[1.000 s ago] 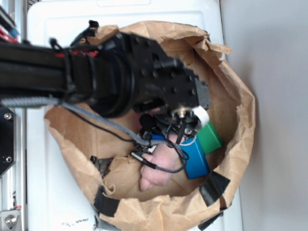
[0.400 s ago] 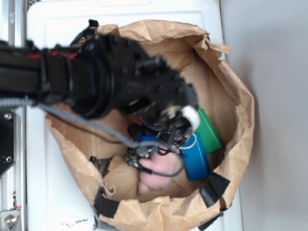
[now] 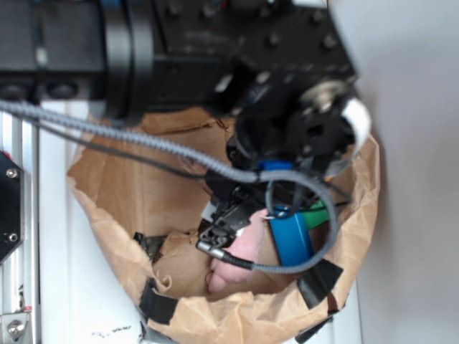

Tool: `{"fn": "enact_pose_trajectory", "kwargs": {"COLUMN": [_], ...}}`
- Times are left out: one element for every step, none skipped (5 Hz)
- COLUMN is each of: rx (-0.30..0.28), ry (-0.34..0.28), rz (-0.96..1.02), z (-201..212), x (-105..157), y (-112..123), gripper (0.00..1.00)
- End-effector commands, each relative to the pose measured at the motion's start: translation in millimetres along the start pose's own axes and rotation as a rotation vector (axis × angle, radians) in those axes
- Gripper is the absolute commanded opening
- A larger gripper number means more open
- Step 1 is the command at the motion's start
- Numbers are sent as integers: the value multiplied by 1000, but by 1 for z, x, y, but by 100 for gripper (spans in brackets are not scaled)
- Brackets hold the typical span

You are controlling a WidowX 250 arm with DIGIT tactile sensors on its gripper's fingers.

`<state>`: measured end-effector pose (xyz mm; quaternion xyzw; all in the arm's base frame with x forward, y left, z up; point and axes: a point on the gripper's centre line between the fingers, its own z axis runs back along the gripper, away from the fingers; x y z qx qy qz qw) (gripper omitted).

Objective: Grab the wood chip.

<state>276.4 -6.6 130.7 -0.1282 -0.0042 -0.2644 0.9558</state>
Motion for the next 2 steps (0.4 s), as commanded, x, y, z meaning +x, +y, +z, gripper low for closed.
{"fn": "enact_pose_trajectory", "kwargs": {"rx": [101,155], "ry": [-118,-96], "rz": [88,55], "z": [54,51], "x": [-2,-5], "y": [-5,-5], "gripper": [0,50]}}
